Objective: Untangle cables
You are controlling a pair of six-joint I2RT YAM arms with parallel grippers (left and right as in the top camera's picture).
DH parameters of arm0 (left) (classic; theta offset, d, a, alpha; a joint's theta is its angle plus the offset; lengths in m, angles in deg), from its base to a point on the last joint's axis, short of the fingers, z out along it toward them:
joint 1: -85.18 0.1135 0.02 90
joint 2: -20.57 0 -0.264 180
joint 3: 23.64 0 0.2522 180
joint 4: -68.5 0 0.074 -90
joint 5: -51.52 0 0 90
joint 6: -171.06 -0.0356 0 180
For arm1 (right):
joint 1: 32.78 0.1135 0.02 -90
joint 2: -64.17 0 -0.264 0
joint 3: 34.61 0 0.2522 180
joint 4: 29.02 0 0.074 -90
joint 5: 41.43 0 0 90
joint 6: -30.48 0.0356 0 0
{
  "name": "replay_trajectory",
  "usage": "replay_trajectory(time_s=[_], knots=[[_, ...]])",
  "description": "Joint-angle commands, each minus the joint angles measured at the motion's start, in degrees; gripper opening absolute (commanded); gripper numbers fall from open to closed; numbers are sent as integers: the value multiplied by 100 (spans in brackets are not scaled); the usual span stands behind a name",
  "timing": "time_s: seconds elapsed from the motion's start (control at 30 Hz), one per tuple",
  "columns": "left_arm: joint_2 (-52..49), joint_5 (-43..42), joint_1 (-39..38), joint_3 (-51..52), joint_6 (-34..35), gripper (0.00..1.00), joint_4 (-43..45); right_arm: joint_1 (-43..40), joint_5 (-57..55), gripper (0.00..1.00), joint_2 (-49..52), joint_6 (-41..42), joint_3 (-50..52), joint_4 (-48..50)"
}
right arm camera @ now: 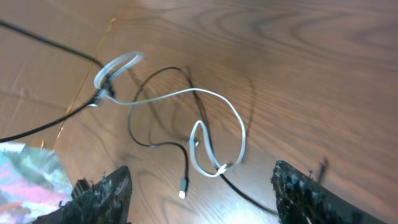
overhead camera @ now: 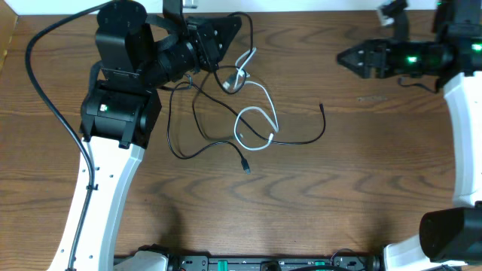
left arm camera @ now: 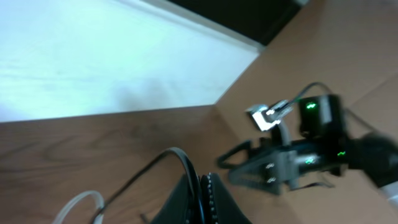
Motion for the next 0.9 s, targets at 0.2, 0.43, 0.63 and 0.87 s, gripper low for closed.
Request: replay_trajectory(time_s=[0.2, 0.43, 0.63, 0.87], knots=[[11, -555, 17, -26, 527, 7, 20, 1121, 249, 73, 192, 1095, 2, 741], [7, -553, 17, -26, 437, 7, -229, 1563, -87, 68, 649, 2201, 2, 1023], [7, -555, 17, -26, 439, 7, -264, 1878, -197, 63, 1198, 2608, 2, 1152], [7, -555, 28, -26, 442, 7, -214, 2129, -328, 57, 1856, 3209, 2, 1613]])
